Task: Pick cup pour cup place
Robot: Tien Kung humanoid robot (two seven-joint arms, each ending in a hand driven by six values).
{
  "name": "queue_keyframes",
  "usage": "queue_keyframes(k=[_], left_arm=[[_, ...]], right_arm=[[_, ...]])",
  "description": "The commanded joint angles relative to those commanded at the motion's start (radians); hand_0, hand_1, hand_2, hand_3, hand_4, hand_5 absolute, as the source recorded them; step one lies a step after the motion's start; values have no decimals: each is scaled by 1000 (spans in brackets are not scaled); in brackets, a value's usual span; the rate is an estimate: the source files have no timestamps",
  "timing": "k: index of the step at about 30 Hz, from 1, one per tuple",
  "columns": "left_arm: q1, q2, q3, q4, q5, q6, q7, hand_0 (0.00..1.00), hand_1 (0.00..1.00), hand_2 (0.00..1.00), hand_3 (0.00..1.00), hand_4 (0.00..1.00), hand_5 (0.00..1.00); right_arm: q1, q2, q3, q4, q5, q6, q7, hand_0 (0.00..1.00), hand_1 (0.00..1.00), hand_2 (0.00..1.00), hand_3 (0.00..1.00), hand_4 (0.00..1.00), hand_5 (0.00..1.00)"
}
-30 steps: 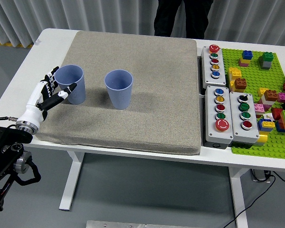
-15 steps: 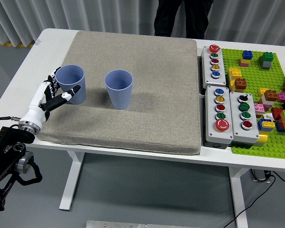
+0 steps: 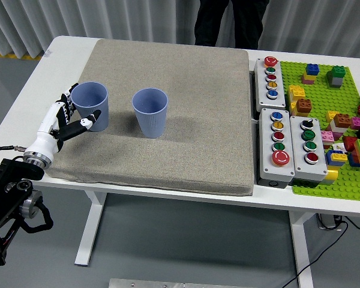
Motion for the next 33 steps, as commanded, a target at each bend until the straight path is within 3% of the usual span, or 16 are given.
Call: queue_keyframes(k=[33], left_arm=[[-35, -29, 27, 74, -4, 17, 0, 998, 998, 998, 998, 766, 151]], right_arm=[[-2, -1, -2, 0, -2, 2, 0, 695, 683, 621, 603, 23, 214]])
